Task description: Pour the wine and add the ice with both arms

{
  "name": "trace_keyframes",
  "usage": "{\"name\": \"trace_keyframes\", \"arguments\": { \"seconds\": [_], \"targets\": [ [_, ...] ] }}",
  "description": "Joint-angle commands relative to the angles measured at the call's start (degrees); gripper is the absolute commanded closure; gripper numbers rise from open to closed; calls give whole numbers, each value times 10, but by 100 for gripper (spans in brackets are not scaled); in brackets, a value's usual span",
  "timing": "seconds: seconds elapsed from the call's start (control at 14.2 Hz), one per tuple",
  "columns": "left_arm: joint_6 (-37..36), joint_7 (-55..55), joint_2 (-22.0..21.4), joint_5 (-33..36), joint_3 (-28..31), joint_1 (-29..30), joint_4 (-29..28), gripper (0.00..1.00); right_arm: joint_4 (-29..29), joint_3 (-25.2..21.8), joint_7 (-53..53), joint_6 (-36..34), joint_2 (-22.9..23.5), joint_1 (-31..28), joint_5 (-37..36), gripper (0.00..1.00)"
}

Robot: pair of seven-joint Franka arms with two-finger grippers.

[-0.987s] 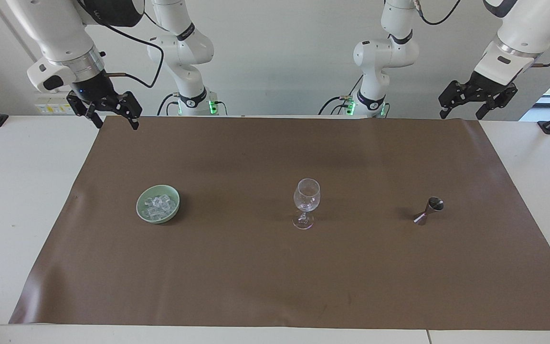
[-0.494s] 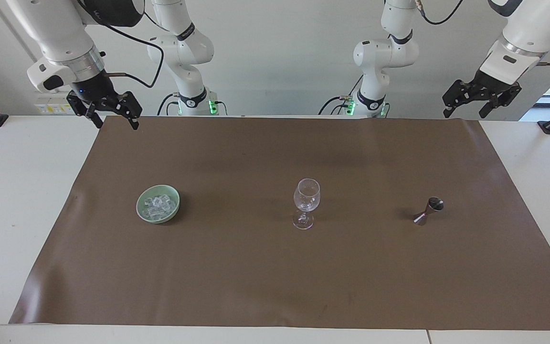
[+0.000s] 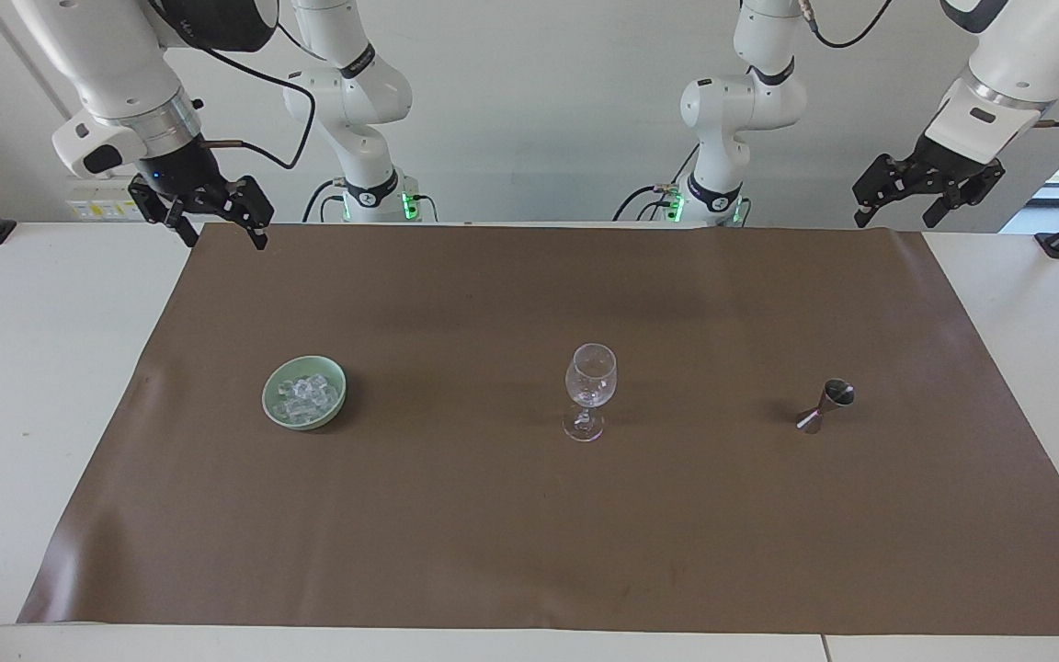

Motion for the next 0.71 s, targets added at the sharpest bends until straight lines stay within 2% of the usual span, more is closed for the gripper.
{"name": "trace_keyframes", "arguments": {
  "seconds": [0.0,0.63],
  "targets": [
    [5,-2,3,8,0,9,6,0,1,4,-14,-7,-5,-7,2,0],
    [26,-1,1,11,-1,23,7,0,1,4,-14,-7,-5,-8,2,0]
  ]
}}
